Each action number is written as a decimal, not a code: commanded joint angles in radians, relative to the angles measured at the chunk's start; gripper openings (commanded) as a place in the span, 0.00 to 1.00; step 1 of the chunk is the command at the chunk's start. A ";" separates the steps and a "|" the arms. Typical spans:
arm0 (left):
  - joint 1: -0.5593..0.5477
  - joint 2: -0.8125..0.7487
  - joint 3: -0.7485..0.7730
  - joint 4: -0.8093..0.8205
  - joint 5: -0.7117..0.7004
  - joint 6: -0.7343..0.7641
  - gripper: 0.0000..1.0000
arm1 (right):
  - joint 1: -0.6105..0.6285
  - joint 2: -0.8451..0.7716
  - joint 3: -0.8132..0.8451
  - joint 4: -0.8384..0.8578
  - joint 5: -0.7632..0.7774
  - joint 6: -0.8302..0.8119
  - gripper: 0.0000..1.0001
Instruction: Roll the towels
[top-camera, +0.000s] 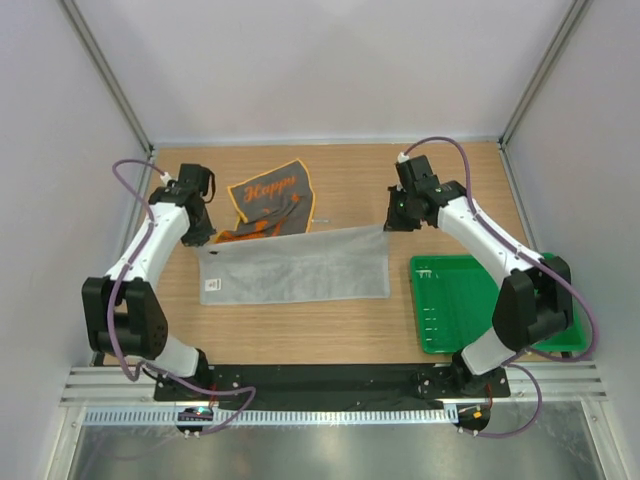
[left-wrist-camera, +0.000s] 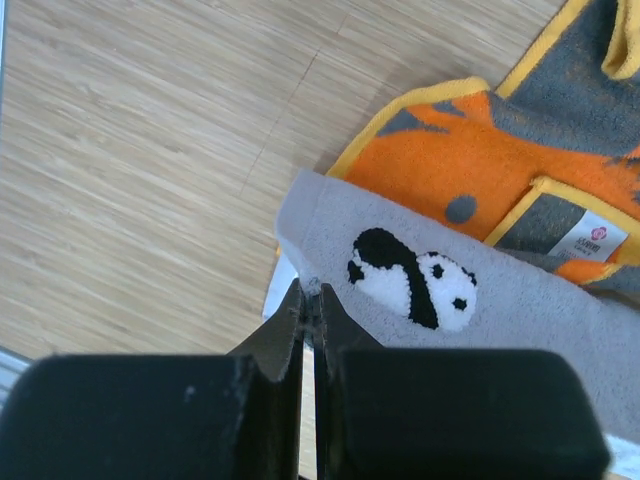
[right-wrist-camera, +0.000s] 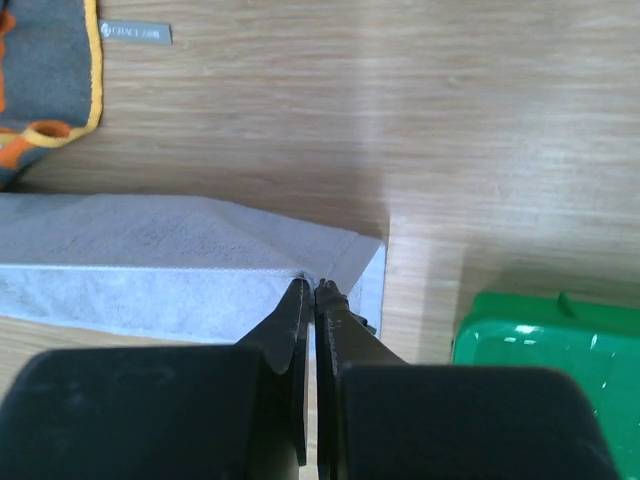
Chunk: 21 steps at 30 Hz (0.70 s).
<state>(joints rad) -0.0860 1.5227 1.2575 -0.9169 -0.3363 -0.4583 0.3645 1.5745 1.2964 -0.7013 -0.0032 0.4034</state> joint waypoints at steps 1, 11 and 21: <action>0.011 -0.097 -0.077 0.032 -0.067 -0.005 0.00 | -0.013 -0.091 -0.072 0.013 0.058 0.029 0.01; 0.012 -0.360 -0.339 0.173 -0.121 0.059 0.00 | -0.013 -0.177 -0.267 0.075 -0.015 0.075 0.01; 0.012 -0.371 -0.345 0.182 0.019 0.099 0.00 | -0.012 -0.194 -0.347 0.089 -0.001 0.081 0.01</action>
<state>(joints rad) -0.0902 1.1664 0.9096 -0.7624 -0.2909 -0.4175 0.3710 1.4261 0.9726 -0.6052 -0.0956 0.4896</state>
